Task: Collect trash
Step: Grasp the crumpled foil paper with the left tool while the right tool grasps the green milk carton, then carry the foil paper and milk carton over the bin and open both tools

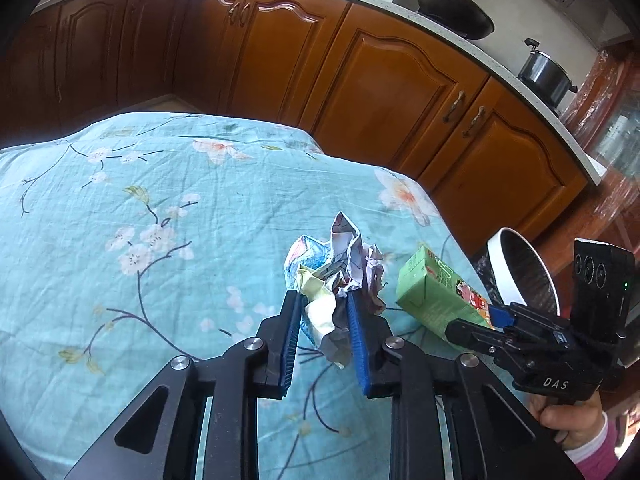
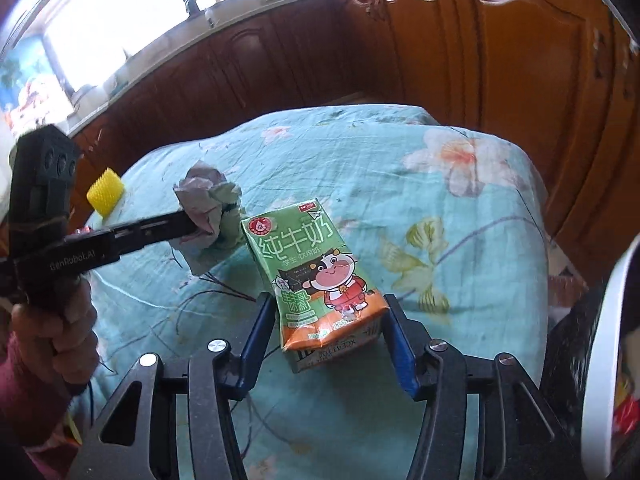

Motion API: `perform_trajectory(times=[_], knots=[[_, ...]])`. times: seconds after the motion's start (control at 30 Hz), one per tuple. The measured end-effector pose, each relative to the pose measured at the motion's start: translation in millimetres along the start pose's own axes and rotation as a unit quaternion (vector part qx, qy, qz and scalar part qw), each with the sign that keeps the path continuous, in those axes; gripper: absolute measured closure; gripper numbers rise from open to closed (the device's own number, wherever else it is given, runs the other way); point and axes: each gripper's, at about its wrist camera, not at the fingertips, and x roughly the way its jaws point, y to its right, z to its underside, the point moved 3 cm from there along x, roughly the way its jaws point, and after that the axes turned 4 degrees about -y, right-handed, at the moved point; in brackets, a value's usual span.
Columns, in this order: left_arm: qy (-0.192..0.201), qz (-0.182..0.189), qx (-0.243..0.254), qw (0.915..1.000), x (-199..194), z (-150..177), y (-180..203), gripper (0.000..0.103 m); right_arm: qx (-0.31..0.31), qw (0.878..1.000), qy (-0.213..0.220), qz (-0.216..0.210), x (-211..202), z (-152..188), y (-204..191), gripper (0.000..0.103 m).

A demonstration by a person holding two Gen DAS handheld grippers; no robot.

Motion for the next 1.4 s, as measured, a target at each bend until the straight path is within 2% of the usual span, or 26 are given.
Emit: perform_trajectory(times=[0.1,0.23,0.6,0.97,1.4], knots=[[-0.004,0.012,0.015,0.9998,-2.6,9.2,17.5,0.081,0.051,0.998,0.032,0.011,-21.4,16.8,6.6,0.048],[-0.008,0.026,0.038,0.9989,-6.3,20.7,42.4,0.081,0.088,0.994,0.063,0.034,-43.9,39.9,11.8,0.049],[-0.019,0.038,0.089,0.9952,-13.0,49.0,96.0,0.081,0.145,0.982,0.107,0.057,-83.5,84.5,20.8,0.049],[-0.018,0.035,0.124,0.9915,-24.7,67.2,132.4,0.081,0.157,0.975,0.139,0.069,-113.1,104.2,23.6,0.049],[-0.024,0.038,0.151,0.9875,-20.3,72.3,165.8,0.081,0.172,0.969,0.159,0.078,-139.5,120.0,40.5,0.050]])
